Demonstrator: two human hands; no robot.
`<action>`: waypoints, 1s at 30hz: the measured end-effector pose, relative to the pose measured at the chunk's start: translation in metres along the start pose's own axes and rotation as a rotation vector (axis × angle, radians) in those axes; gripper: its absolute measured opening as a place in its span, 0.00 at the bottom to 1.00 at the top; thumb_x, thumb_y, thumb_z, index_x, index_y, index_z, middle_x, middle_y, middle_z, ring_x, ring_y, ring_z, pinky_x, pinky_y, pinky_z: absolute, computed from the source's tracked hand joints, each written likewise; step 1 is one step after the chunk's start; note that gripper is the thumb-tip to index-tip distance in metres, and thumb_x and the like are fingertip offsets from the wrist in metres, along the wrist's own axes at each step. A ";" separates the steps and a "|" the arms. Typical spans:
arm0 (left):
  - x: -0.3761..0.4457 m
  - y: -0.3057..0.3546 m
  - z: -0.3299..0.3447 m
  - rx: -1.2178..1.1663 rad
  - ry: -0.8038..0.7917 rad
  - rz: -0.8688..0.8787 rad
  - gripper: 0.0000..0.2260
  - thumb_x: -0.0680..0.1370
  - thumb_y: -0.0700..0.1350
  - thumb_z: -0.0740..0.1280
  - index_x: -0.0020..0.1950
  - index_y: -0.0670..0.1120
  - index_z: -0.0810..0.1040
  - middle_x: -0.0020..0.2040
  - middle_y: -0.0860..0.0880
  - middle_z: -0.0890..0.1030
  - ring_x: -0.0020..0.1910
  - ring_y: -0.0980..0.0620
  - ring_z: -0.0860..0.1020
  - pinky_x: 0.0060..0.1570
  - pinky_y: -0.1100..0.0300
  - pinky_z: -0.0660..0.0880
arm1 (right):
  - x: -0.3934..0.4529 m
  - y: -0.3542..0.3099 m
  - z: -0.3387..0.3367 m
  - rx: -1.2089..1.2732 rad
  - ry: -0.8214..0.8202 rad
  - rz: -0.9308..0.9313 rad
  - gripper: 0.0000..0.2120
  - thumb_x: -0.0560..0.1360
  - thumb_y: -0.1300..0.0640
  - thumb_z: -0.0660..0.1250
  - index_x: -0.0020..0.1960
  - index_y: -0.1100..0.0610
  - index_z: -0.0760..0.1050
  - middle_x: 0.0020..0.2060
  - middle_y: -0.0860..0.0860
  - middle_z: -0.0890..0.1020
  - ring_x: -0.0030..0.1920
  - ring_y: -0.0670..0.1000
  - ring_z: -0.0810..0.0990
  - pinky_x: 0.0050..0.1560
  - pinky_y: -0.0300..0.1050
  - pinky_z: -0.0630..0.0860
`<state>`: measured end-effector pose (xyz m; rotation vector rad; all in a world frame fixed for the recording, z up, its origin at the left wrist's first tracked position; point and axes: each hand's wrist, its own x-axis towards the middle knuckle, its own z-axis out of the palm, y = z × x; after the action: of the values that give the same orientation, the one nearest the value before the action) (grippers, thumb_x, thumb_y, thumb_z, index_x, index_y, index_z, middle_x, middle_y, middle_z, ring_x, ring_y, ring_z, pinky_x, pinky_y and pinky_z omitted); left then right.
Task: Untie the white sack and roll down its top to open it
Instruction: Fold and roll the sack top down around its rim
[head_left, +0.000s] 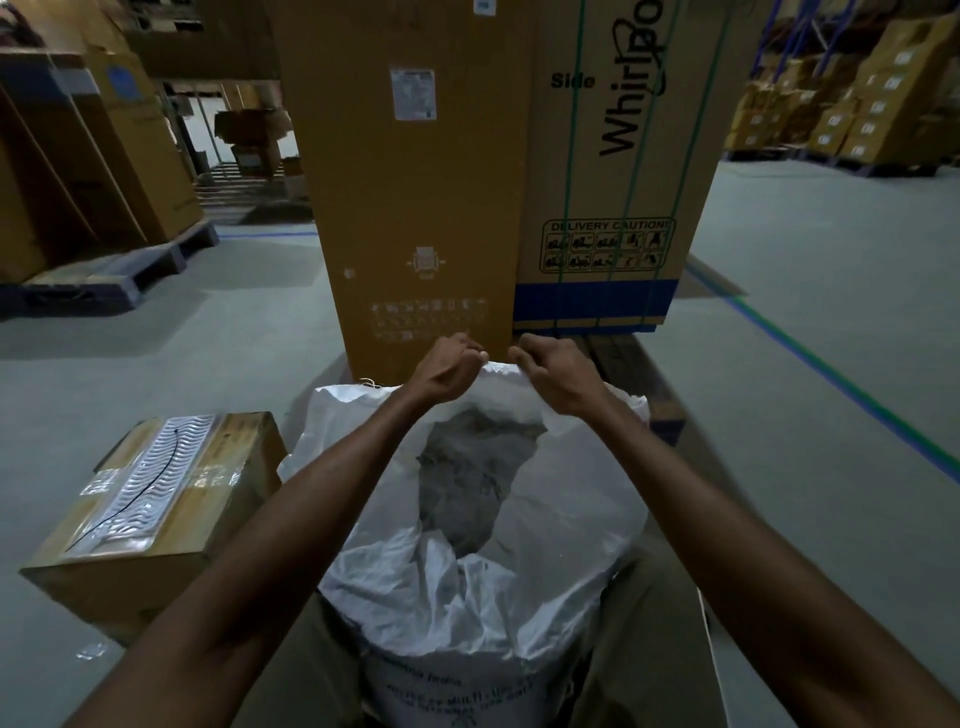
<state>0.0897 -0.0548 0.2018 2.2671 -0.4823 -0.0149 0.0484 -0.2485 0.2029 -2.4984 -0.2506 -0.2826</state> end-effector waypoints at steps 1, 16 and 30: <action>0.002 -0.003 0.000 -0.020 0.003 -0.045 0.14 0.76 0.47 0.57 0.32 0.42 0.69 0.29 0.43 0.68 0.30 0.50 0.63 0.35 0.56 0.63 | -0.003 0.002 0.002 -0.088 0.027 -0.013 0.16 0.84 0.47 0.58 0.41 0.52 0.71 0.34 0.51 0.77 0.35 0.52 0.75 0.36 0.50 0.73; 0.002 -0.016 0.002 0.279 -0.060 0.223 0.09 0.84 0.44 0.61 0.54 0.44 0.81 0.50 0.43 0.75 0.49 0.48 0.71 0.48 0.51 0.69 | 0.002 0.010 -0.007 0.371 -0.131 0.138 0.25 0.78 0.37 0.67 0.36 0.58 0.72 0.28 0.49 0.71 0.25 0.44 0.66 0.28 0.38 0.64; -0.005 -0.042 -0.024 0.421 0.055 0.222 0.03 0.81 0.41 0.69 0.52 0.43 0.77 0.50 0.47 0.76 0.47 0.47 0.76 0.43 0.58 0.71 | 0.003 0.023 -0.002 -0.239 0.237 0.023 0.05 0.81 0.58 0.67 0.56 0.56 0.77 0.49 0.53 0.81 0.47 0.53 0.80 0.51 0.56 0.81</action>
<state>0.1033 -0.0102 0.1872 2.5982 -0.7633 0.2859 0.0563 -0.2677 0.1921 -2.6677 -0.0957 -0.6268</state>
